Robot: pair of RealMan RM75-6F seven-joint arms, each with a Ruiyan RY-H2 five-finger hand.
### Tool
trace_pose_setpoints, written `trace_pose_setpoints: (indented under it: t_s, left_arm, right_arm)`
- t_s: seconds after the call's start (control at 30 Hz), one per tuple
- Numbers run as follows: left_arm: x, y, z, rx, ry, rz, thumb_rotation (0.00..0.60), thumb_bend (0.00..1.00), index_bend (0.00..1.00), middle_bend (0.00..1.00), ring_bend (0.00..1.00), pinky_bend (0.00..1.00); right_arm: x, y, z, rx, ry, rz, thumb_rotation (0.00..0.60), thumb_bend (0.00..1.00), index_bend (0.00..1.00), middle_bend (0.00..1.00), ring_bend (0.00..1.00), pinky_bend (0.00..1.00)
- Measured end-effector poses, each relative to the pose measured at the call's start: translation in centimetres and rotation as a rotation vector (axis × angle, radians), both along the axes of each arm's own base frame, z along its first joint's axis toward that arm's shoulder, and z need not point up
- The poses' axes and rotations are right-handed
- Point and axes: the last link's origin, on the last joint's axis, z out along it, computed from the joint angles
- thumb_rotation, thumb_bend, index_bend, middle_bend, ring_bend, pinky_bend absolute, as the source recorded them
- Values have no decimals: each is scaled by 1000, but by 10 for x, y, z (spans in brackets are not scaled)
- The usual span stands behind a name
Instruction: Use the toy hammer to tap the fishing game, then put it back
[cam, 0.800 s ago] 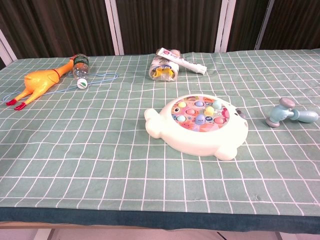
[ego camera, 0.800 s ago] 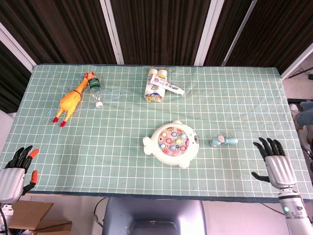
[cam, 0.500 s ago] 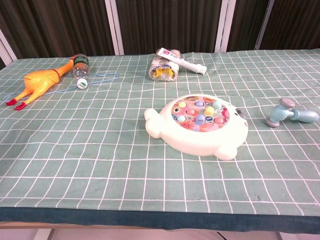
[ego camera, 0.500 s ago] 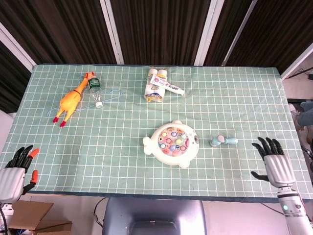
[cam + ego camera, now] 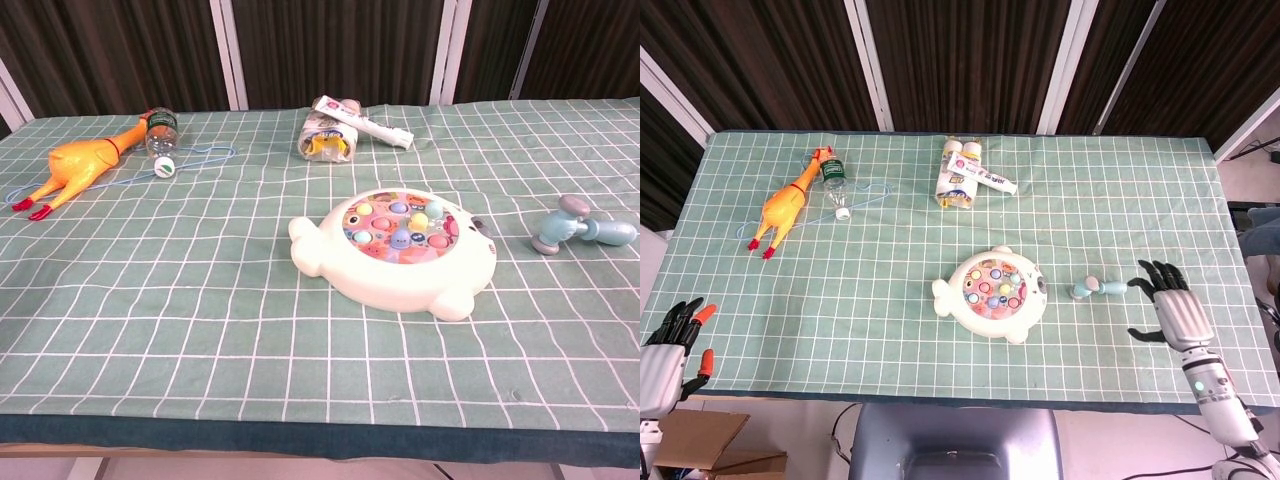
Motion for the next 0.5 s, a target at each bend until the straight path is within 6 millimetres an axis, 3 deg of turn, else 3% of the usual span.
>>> trace_pose_setpoints:
  t_s: [0.5]
  left_arm:
    - [-1, 0, -1, -14, -1, 6, 600, 545, 167, 46, 28, 318]
  right_arm:
    - [-6, -46, -31, 29, 63, -56, 600, 280, 438, 207, 51, 0]
